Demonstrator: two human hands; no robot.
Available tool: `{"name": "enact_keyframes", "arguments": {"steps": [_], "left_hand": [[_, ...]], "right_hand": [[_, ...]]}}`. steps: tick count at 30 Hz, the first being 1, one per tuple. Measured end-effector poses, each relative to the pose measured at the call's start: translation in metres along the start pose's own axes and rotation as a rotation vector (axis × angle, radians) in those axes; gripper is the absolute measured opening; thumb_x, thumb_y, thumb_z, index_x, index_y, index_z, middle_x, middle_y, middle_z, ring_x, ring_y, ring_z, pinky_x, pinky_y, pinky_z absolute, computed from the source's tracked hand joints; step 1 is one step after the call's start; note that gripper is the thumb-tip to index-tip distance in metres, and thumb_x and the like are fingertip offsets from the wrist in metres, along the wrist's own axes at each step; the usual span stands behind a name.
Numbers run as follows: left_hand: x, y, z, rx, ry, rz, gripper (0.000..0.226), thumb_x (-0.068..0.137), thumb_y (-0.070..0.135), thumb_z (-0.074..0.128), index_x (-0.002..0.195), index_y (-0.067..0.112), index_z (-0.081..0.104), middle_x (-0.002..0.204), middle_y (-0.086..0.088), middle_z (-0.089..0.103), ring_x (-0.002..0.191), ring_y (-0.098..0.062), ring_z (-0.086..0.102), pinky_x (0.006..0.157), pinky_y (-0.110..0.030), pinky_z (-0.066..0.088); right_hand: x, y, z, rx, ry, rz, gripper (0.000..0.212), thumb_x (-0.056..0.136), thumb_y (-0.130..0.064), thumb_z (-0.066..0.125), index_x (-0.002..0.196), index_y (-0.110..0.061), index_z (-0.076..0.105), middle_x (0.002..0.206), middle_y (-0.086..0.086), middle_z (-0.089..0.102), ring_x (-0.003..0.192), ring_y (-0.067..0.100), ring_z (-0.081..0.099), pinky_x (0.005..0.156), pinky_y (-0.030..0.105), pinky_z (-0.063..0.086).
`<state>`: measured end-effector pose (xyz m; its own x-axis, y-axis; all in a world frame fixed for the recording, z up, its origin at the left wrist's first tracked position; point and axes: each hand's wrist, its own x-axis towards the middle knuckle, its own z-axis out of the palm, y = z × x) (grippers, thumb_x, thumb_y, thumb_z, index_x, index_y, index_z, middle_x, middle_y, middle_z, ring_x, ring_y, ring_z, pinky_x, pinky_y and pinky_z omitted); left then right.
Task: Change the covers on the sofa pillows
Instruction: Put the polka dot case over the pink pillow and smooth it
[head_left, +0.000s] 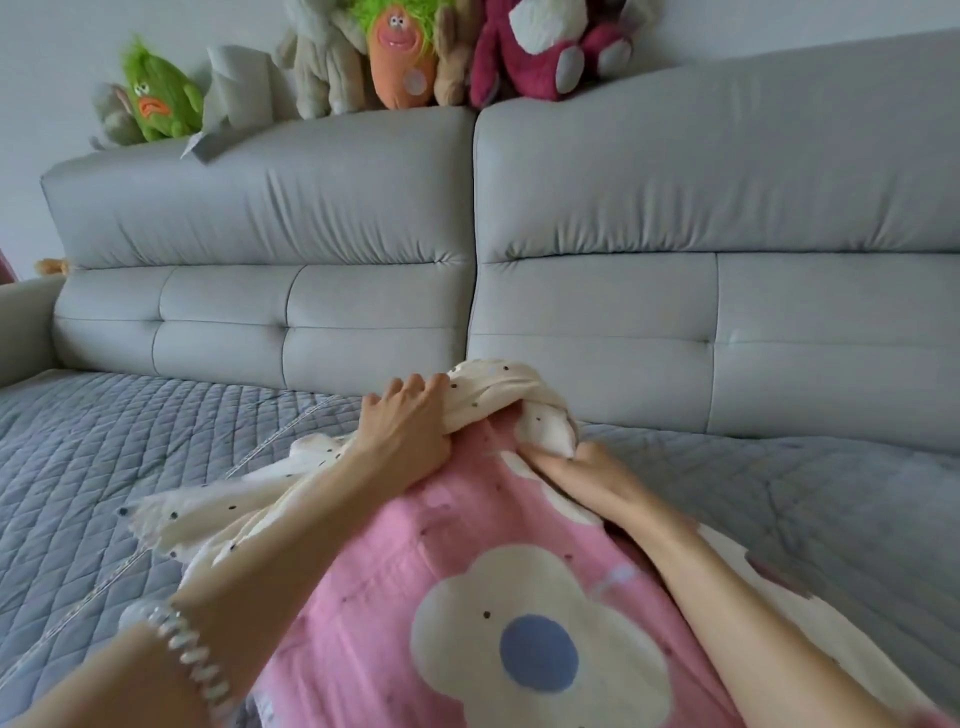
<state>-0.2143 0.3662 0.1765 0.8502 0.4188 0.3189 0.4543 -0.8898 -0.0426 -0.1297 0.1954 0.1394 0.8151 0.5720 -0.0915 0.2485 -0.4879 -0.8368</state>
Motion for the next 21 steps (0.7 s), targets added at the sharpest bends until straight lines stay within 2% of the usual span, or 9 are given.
{"name": "enact_keyframes", "arguments": {"steps": [4, 7, 10, 12, 14, 15, 16, 18, 21], "left_hand": [[0.04, 0.027, -0.025, -0.138, 0.061, -0.028, 0.03, 0.081, 0.013, 0.051, 0.11, 0.011, 0.052, 0.114, -0.016, 0.058, 0.104, -0.039, 0.055, 0.071, -0.036, 0.037], [0.046, 0.046, -0.042, -0.061, 0.04, 0.142, 0.025, 0.08, 0.009, 0.049, 0.104, 0.009, 0.057, 0.109, -0.013, 0.06, 0.102, -0.037, 0.056, 0.067, -0.034, 0.037], [0.028, 0.066, -0.057, -0.068, 0.012, 0.33, 0.028, 0.077, 0.006, 0.051, 0.103, 0.009, 0.06, 0.108, -0.009, 0.059, 0.1, -0.032, 0.057, 0.073, -0.038, 0.044], [0.004, 0.093, -0.064, -0.137, 0.054, 0.439, 0.028, 0.076, 0.002, 0.05, 0.101, 0.009, 0.059, 0.106, -0.008, 0.059, 0.098, -0.03, 0.057, 0.073, -0.036, 0.041], [-0.025, 0.125, -0.06, -0.103, 0.037, 0.642, 0.031, 0.08, 0.002, 0.048, 0.109, 0.011, 0.056, 0.11, -0.005, 0.055, 0.096, -0.028, 0.057, 0.067, -0.031, 0.035], [-0.036, 0.133, -0.055, -0.077, 0.005, 0.701, 0.034, 0.082, 0.003, 0.047, 0.113, 0.012, 0.054, 0.112, -0.005, 0.053, 0.095, -0.029, 0.057, 0.067, -0.032, 0.036], [-0.041, 0.134, -0.05, -0.093, 0.007, 0.683, 0.036, 0.082, 0.003, 0.046, 0.116, 0.012, 0.053, 0.113, -0.005, 0.053, 0.096, -0.029, 0.057, 0.07, -0.034, 0.04], [-0.035, 0.112, -0.042, -0.192, 0.058, 0.487, 0.043, 0.077, 0.001, 0.048, 0.118, 0.013, 0.053, 0.113, -0.005, 0.057, 0.099, -0.031, 0.056, 0.081, -0.041, 0.044], [-0.026, 0.056, -0.036, -0.188, 0.091, 0.199, 0.04, 0.078, 0.013, 0.053, 0.118, 0.018, 0.05, 0.115, -0.003, 0.057, 0.099, -0.03, 0.057, 0.074, -0.036, 0.042]], "right_hand": [[-0.03, -0.024, 0.003, -0.154, 0.015, -0.282, 0.043, 0.086, -0.043, 0.056, 0.118, -0.014, 0.056, 0.105, 0.005, 0.067, 0.097, 0.024, 0.062, 0.07, 0.027, 0.043], [-0.038, -0.024, 0.014, -0.286, 0.19, -0.437, 0.032, 0.093, -0.02, 0.046, 0.122, -0.007, 0.052, 0.113, 0.013, 0.064, 0.104, 0.032, 0.058, 0.075, 0.031, 0.04], [-0.038, -0.026, 0.021, -0.252, 0.415, -0.551, 0.021, 0.078, 0.002, 0.054, 0.093, -0.007, 0.066, 0.084, 0.011, 0.069, 0.077, 0.03, 0.065, 0.062, 0.03, 0.046], [-0.029, -0.032, 0.031, -0.282, 0.462, -0.429, 0.013, 0.073, 0.0, 0.061, 0.081, -0.009, 0.063, 0.07, 0.006, 0.059, 0.068, 0.025, 0.062, 0.054, 0.023, 0.034], [-0.014, -0.021, 0.036, -0.384, 0.395, 0.063, 0.011, 0.084, 0.0, 0.048, 0.086, -0.008, 0.054, 0.085, 0.006, 0.049, 0.086, 0.026, 0.056, 0.067, 0.025, 0.036], [-0.01, -0.009, 0.041, -0.33, 0.342, 0.159, 0.017, 0.088, 0.004, 0.04, 0.092, -0.006, 0.053, 0.094, 0.01, 0.05, 0.095, 0.029, 0.055, 0.073, 0.025, 0.043], [-0.002, 0.009, 0.05, -0.337, 0.324, 0.12, 0.022, 0.091, 0.005, 0.039, 0.106, -0.001, 0.054, 0.107, 0.015, 0.053, 0.105, 0.032, 0.054, 0.082, 0.031, 0.049], [-0.006, 0.011, 0.042, -0.271, 0.208, -0.08, 0.027, 0.097, -0.01, 0.043, 0.123, -0.003, 0.049, 0.122, 0.01, 0.049, 0.118, 0.025, 0.047, 0.092, 0.022, 0.037], [-0.021, 0.005, 0.016, -0.298, 0.126, -0.321, 0.041, 0.099, -0.035, 0.038, 0.133, -0.013, 0.042, 0.135, 0.003, 0.045, 0.128, 0.018, 0.04, 0.102, 0.021, 0.026]]}}
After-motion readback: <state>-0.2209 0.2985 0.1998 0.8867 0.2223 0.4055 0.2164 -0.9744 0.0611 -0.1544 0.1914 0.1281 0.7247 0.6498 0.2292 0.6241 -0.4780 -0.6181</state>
